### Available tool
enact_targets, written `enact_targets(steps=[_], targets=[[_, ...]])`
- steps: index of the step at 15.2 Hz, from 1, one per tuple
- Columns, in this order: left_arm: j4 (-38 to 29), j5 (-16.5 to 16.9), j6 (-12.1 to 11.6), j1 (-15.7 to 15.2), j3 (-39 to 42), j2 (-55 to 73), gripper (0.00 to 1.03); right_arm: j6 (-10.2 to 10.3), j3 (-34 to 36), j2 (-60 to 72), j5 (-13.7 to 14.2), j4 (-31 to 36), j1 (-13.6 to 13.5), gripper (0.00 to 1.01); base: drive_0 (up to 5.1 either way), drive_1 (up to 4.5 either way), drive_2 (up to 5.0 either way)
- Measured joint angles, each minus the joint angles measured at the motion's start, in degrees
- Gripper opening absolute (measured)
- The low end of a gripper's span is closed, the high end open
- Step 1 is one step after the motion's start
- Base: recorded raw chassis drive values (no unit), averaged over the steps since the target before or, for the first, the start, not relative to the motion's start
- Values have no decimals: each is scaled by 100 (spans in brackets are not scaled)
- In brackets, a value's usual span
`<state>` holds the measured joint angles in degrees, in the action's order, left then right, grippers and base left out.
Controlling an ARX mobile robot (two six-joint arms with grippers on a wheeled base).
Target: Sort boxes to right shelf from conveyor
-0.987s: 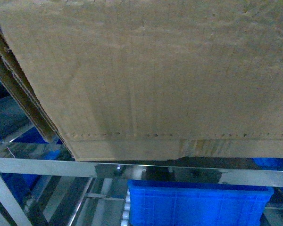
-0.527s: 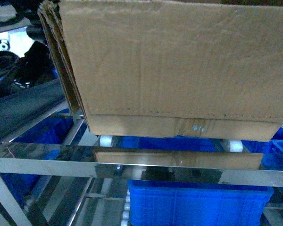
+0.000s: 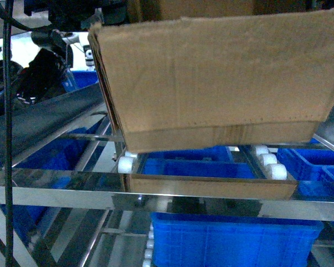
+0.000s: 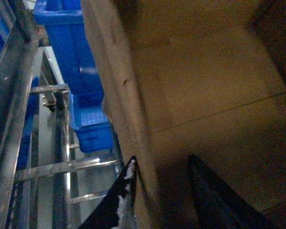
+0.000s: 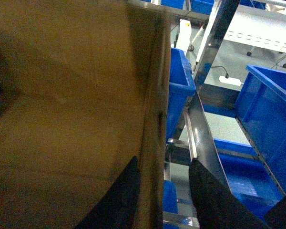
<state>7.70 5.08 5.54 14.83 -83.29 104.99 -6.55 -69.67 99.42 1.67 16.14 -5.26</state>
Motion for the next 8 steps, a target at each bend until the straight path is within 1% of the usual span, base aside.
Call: enact_targets(steps=[1,2,3,4,5,6,7,8], targets=[[-44,61,2,11,-9,0,44,-28,0,-2,13,35,-2,38,0,0,0],[-243,48,70,17,-28,0,55,-44,15,-2,87,157,-2,49,0,0,0],[-286,68,70,22,-68,-13,68,-39,17,-2,142,284,0,62,0,0,0],[-374,52,96,22,-48,-13,81,-35,35,-11,179,452,-2,77,0,0,0],[-527,50,181,4,7,-13,95,-37,118,-15,236,800,-2,89,0,0,0],[-671,26,203,-4,63,-33,99,-35,201,-28,297,990,-2,100,0,0,0],[-787,42,223,-4,131,-72,98,-15,299,-94,313,1058,-2,97,0,0,0],[-964,33,299,-4,179,-118,98,52,409,-181,334,1246,-39,98,0,0,0]])
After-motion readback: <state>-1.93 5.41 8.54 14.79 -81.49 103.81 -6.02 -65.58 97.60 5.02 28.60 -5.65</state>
